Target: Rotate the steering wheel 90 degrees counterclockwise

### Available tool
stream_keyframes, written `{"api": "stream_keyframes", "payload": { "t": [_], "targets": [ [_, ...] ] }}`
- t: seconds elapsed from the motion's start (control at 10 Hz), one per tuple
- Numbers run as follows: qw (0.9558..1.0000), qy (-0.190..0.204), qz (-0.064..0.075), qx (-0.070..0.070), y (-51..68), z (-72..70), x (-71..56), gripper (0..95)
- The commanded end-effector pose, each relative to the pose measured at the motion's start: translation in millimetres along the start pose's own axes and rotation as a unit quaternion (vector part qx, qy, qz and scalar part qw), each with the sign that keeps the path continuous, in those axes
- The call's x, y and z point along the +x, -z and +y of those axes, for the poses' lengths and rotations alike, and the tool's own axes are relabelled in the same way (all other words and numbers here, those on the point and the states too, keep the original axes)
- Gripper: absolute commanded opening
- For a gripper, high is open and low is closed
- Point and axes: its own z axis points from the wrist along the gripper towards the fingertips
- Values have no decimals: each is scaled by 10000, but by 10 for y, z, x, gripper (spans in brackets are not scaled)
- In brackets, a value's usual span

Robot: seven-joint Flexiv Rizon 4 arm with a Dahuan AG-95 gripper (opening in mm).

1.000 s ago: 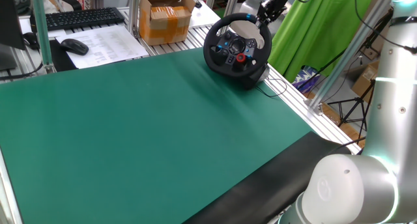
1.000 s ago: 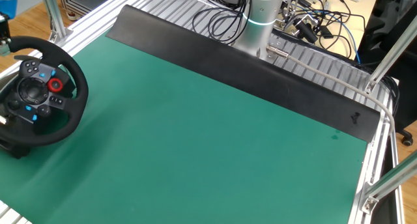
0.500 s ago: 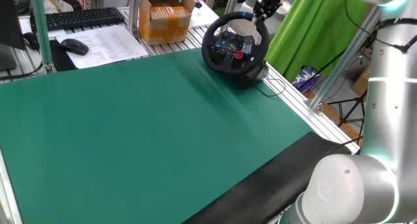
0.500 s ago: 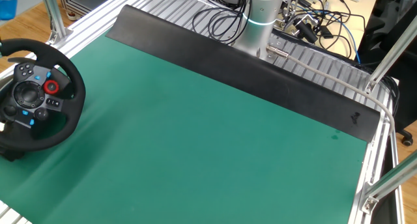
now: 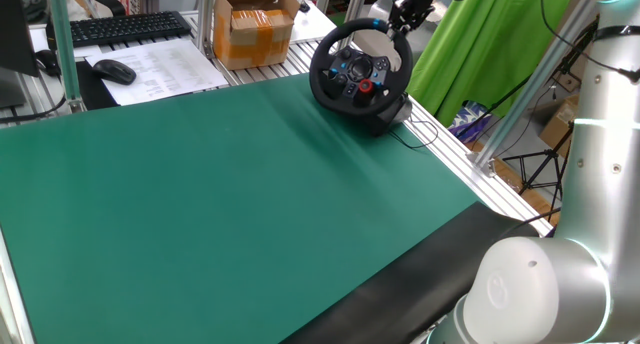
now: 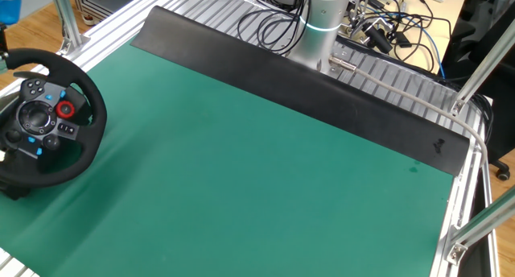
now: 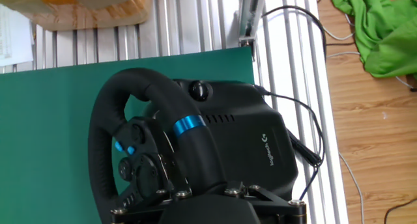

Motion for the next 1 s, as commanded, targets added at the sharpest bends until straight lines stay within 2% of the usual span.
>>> {"api": "stream_keyframes", "payload": {
  "t": [0.1, 0.6, 0.9, 1.0],
  "targets": [
    [9999, -129, 29, -36, 10, -11, -31, 760],
    [9994, -356, 29, -45, 53, -8, -10, 760],
    [9985, -542, 22, -45, 89, 50, 120, 760],
    [9980, -630, 34, -41, 101, 98, 231, 760]
  ]
}}
